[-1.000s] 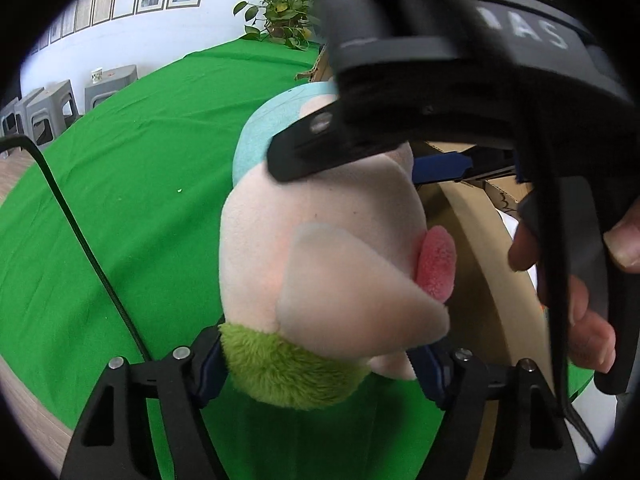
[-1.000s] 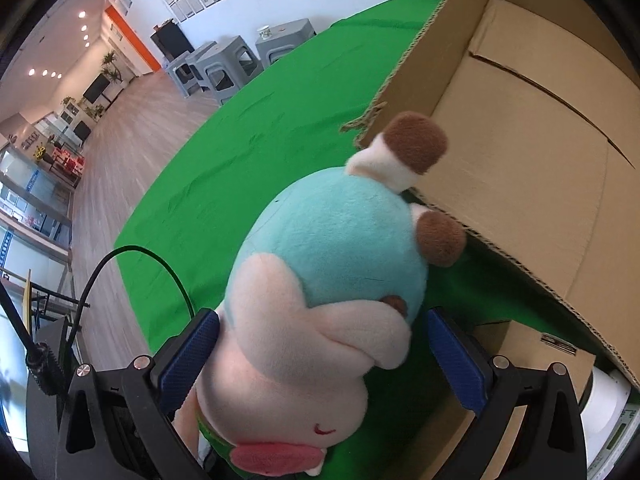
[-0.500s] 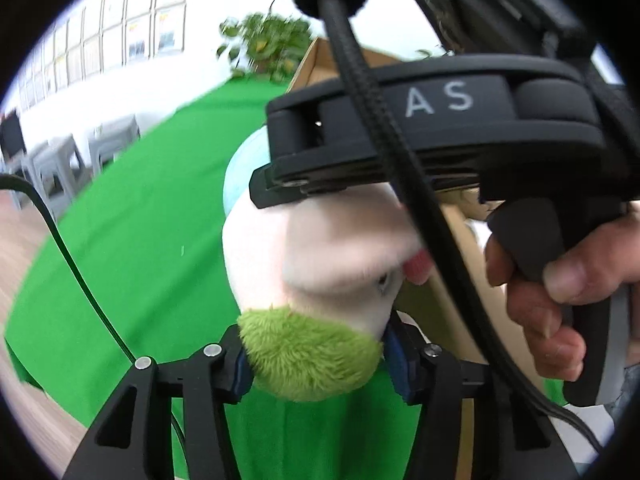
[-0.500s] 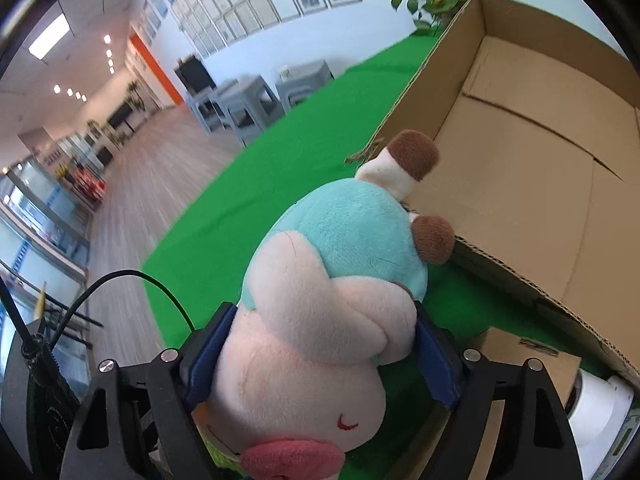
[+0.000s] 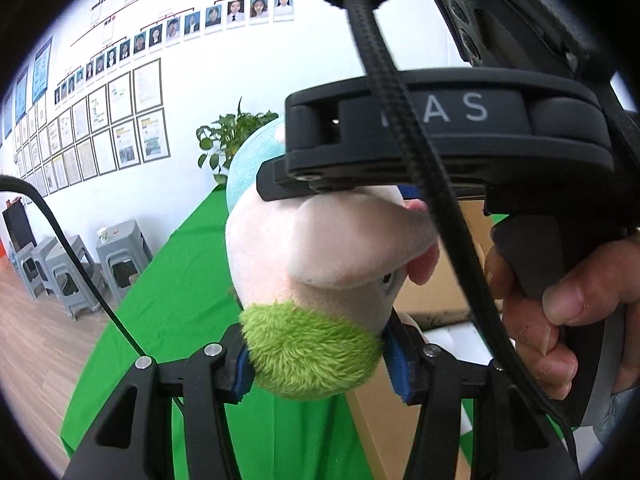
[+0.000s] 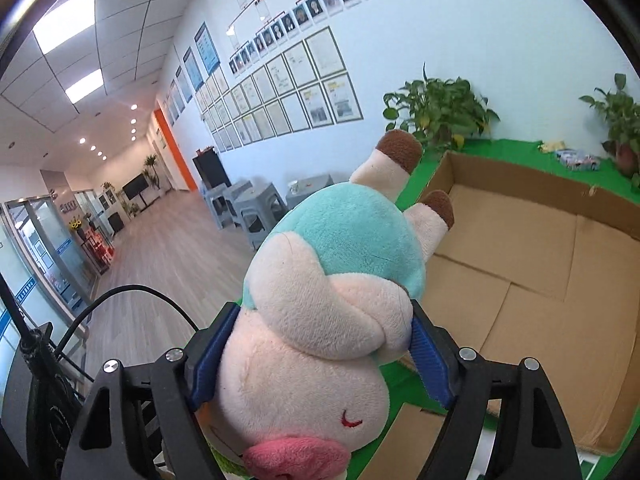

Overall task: Organize objects
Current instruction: 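Lift the plush pig with both grippers and carry it over the cardboard tray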

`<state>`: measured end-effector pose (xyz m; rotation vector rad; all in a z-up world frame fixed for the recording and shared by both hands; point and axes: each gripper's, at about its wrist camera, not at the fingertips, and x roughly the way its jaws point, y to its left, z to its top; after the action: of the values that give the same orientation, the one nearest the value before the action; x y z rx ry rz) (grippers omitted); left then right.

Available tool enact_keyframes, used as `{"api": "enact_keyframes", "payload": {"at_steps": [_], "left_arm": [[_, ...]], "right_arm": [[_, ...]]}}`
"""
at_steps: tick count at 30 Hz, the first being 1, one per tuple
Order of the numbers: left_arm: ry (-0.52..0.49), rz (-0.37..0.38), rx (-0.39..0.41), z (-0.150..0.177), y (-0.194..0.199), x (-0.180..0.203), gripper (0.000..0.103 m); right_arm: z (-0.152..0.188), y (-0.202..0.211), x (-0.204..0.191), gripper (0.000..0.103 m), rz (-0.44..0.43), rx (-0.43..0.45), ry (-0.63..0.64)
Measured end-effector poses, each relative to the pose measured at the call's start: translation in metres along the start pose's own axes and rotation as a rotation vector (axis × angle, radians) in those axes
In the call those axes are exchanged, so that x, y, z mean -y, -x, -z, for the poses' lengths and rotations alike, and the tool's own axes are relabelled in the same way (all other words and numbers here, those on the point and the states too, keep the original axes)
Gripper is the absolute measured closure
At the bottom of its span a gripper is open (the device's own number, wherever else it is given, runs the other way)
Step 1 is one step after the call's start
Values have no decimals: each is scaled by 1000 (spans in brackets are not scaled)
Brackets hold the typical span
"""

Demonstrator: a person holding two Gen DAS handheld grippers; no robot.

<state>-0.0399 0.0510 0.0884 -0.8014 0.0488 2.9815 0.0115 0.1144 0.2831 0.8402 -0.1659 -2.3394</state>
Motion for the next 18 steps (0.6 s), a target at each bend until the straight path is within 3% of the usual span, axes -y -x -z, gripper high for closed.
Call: {"api": "enact_keyframes", "payload": {"at_steps": [5, 18], "left_arm": [[19, 8, 21, -11, 4, 3, 51], [45, 76, 50, -27, -38, -33, 51]], "right_arm": [[-28, 23, -7, 25, 5, 25, 7], [-82, -27, 13, 27, 74, 82, 5]]}}
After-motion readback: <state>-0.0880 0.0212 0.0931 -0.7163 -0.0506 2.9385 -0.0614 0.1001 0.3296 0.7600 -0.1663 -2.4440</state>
